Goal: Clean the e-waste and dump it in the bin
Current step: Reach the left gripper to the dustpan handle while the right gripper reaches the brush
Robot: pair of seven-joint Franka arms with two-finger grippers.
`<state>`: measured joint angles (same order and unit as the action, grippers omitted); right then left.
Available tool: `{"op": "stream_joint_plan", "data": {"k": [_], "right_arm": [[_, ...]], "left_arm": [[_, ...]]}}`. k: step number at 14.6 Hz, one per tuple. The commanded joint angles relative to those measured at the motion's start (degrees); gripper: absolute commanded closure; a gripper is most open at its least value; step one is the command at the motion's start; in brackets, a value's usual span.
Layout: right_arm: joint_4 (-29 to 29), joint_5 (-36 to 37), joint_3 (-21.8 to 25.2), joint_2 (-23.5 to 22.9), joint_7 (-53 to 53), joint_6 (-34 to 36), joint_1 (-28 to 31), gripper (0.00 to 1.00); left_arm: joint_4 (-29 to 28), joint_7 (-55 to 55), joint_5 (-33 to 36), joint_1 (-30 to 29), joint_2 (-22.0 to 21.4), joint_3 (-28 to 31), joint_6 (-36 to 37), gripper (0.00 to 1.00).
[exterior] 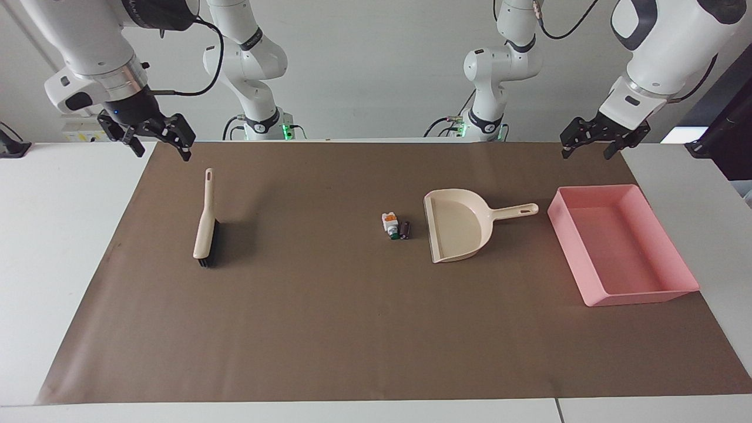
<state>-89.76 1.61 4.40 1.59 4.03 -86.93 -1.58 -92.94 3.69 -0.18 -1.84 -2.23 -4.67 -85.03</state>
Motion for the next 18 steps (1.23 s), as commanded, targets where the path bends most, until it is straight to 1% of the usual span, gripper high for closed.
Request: {"op": "stream_joint_plan", "data": {"k": [1, 12, 15, 16, 17, 18], "right_arm": [[-0.77, 0.06, -0.54, 0.69, -1.22, 0.09, 0.97, 0.01], [-1.38, 0.06, -0.10, 0.87, -1.66, 0.00, 1.05, 0.01], [-4.01, 0.06, -0.10, 2.09, -1.22, -1.14, 0.44, 0.01], [-5.06, 0.15, -0.10, 2.53, -1.31, -1.23, 0.27, 0.01], [-7.25, 0.15, -0.18, 3.67, -1.31, -1.66, 0.18, 0.01], [-11.80, 0.15, -0.19, 5.51, -1.57, -4.97, 0.18, 0.01]], "left_arm": [[-1.63, -0.26, 0.01, 0.00, -1.46, -0.17, 0.04, 0.01], [-1.36, -0.52, -0.08, 0.17, -1.37, -0.34, 0.30, 0.01], [-1.28, -0.52, 0.01, 0.35, -1.37, -1.40, -0.39, 0.01], [-1.36, 0.61, 0.01, 0.52, -1.37, -1.49, -1.01, 0.03], [-1.54, 3.23, 0.01, 0.53, -1.37, -1.49, -2.32, 0.05], [-1.63, 8.56, 0.01, 0.61, -1.37, -1.49, -3.29, 0.05]]}}
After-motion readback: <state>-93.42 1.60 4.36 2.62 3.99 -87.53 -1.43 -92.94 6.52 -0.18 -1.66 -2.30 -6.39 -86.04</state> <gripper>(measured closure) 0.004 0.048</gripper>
